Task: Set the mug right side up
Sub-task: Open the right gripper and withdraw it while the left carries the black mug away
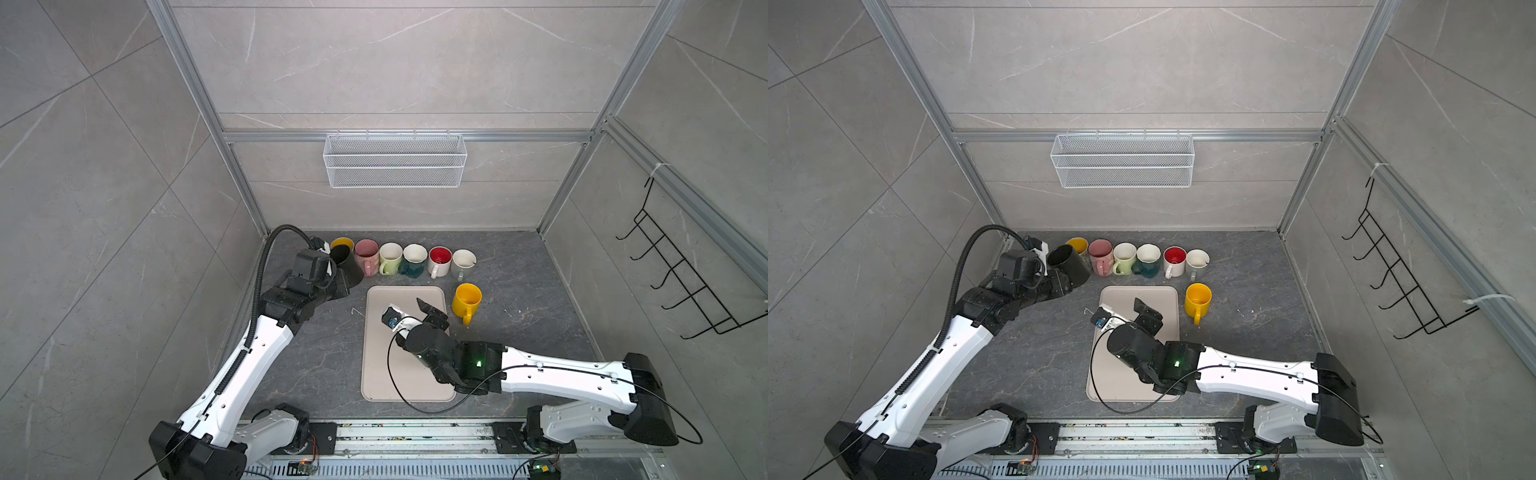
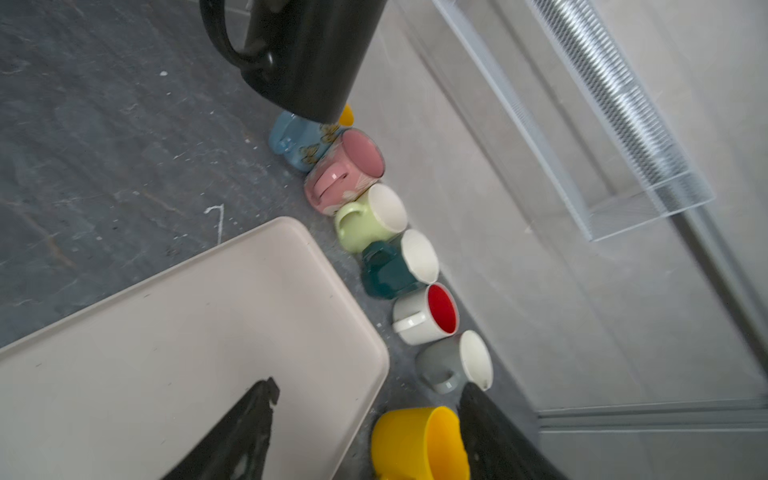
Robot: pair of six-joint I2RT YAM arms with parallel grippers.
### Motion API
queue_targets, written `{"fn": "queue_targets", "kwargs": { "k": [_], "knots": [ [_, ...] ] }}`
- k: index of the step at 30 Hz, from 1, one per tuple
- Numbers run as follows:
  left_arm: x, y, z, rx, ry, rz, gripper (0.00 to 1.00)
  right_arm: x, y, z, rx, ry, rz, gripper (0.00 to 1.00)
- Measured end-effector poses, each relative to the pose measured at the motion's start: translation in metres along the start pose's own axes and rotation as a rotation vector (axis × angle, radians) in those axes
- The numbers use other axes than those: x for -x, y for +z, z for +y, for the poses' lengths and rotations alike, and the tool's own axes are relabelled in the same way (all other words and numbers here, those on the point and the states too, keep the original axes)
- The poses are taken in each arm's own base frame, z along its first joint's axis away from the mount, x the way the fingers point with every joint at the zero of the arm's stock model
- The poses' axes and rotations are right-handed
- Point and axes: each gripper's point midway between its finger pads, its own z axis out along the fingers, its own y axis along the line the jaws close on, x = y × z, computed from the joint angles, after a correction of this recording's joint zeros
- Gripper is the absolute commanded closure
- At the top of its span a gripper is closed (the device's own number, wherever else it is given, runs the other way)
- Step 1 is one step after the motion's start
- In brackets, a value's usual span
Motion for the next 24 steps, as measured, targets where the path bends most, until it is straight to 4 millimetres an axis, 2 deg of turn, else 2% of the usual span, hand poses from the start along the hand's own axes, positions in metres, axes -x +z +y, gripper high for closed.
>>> {"fn": "queue_targets", "kwargs": {
  "k": [3,8,17,24],
  "knots": [
    [-0.014,0.019,0.020,0.095,0.023,0.019,1.00,-0.023,0.013,0.005,0.119,0.123,0.084,0.25],
    [-0.032,0.050,0.037,0.156,0.079,0.030,1.00,-0.047,0.026,0.004,0.256,0.325,0.178,0.24],
    [-0.060,0.090,0.051,0.154,0.170,-0.011,1.00,-0.065,0.028,0.000,0.440,0.651,0.211,0.22],
    [-0.061,0.109,0.049,0.127,0.242,-0.068,1.00,-0.068,0.027,-0.012,0.517,0.828,0.182,0.22]
  ]
}}
